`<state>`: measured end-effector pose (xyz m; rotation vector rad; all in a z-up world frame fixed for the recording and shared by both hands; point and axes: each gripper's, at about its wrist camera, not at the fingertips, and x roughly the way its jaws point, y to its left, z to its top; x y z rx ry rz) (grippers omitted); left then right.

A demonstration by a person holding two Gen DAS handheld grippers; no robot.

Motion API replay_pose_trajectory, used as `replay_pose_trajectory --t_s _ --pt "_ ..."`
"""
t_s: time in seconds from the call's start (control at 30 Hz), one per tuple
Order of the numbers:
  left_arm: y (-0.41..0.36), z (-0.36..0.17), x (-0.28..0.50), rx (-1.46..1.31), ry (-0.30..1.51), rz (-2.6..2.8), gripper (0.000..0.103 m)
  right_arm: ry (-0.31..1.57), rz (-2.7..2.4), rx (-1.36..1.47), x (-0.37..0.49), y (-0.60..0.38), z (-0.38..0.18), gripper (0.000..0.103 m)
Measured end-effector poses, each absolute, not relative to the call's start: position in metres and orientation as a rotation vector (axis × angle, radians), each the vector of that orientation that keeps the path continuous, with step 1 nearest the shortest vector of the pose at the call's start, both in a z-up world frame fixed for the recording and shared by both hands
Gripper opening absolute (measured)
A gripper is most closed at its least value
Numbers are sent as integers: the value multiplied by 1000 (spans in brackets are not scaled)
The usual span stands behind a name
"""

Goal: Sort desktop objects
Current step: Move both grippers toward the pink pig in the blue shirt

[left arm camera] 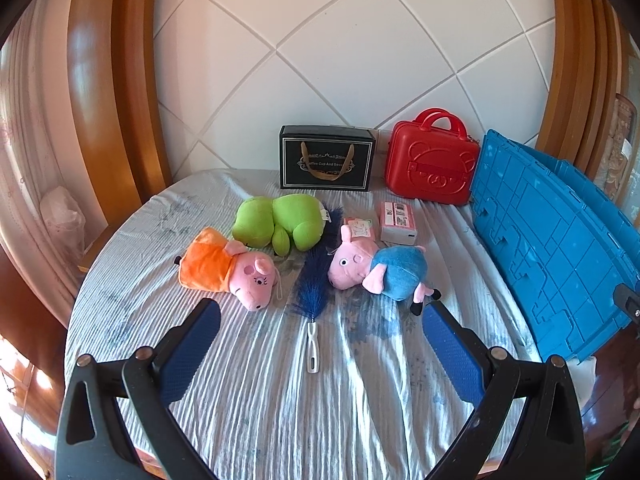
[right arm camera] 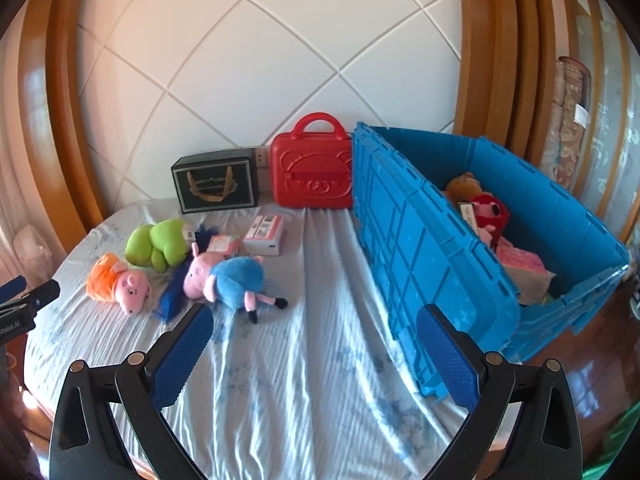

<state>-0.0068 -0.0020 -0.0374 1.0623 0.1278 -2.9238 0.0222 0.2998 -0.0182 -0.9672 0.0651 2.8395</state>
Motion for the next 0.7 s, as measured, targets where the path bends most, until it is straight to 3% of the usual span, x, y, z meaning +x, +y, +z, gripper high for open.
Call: replay_pose_trajectory --t_s 0.17,0.7 --pt "2 -53 -15 1126 159 -2884 102 55 2898 -1034 2 301 -35 103" --pt "-19 -124 -99 1363 -9 -2871 102 65 2832 -1327 -95 254 -114 103"
